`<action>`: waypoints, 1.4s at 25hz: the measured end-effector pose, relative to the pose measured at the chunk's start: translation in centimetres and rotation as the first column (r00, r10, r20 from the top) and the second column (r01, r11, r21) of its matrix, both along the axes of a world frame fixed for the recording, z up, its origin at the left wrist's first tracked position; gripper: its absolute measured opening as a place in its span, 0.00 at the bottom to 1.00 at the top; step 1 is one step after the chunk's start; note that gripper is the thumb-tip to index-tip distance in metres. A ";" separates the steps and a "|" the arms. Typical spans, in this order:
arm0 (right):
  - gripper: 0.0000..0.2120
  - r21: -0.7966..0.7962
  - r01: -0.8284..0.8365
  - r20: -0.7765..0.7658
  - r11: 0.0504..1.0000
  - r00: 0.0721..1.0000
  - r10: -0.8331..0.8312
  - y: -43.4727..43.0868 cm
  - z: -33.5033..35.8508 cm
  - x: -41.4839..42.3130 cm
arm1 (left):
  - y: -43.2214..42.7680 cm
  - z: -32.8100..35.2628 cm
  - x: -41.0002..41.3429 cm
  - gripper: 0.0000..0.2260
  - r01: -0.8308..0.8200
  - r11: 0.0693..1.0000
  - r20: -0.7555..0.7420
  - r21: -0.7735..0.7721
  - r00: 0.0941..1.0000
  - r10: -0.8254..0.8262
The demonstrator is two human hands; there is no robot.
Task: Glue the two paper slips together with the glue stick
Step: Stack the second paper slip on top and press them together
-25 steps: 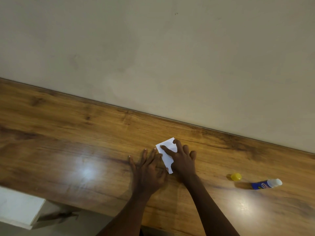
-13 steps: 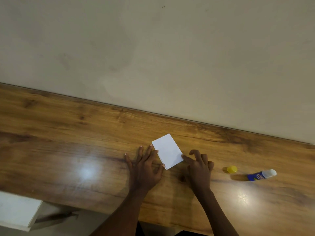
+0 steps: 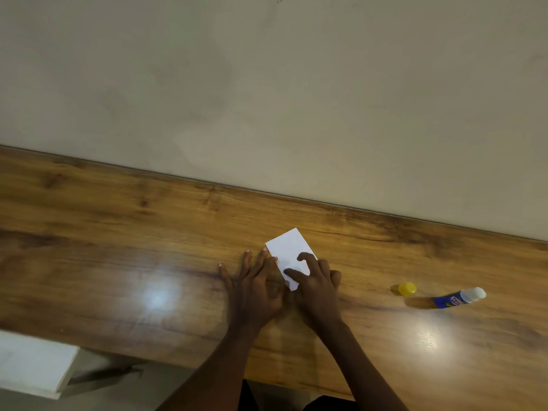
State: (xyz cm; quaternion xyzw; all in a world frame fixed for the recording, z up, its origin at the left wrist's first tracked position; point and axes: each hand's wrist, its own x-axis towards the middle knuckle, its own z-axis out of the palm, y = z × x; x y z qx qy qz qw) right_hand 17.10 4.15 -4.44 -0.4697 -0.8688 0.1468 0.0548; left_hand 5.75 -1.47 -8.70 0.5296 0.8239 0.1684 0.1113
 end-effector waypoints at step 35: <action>0.08 -0.605 0.428 -0.394 0.672 0.572 -0.719 1.7 0.8 2.5 | -0.1 0.3 0.0 0.30 -0.018 1.000 0.028 0.008 0.999 0.017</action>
